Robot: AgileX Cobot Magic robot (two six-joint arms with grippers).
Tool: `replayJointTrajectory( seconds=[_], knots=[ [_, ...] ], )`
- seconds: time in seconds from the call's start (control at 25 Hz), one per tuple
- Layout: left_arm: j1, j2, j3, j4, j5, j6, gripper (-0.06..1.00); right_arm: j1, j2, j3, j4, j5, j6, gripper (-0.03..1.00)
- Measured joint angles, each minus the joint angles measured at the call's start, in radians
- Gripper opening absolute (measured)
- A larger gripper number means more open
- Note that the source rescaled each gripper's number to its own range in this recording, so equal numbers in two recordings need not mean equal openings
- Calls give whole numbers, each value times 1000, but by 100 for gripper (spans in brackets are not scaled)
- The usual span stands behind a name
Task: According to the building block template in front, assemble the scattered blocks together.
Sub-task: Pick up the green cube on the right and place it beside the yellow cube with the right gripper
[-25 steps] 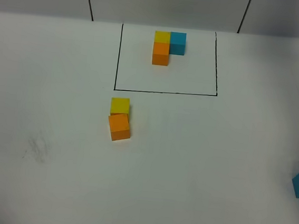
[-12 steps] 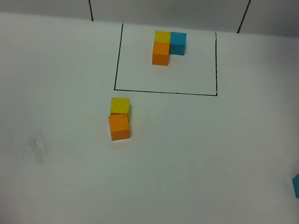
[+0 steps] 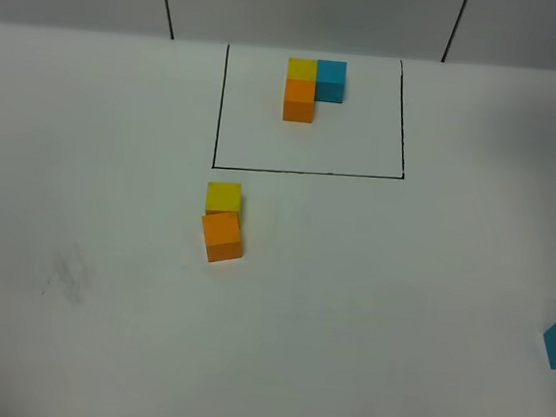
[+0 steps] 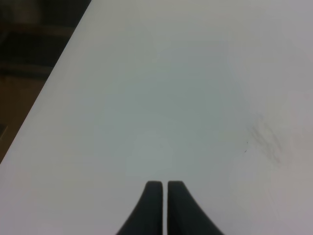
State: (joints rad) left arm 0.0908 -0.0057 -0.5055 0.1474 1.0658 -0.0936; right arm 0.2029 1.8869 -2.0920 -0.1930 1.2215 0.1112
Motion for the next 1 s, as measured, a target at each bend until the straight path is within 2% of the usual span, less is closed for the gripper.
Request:
replayJointTrajectory(
  seconds=[0.52, 0.88, 1.0],
  knots=[
    [0, 0, 0, 0, 0, 0, 0, 0, -100, 500, -1, -4, 12, 0],
    [0, 0, 0, 0, 0, 0, 0, 0, -136, 768, 1, -123, 44, 0],
    [0, 0, 0, 0, 0, 0, 0, 0, -151, 870, 3, -190, 61, 0]
  ],
)
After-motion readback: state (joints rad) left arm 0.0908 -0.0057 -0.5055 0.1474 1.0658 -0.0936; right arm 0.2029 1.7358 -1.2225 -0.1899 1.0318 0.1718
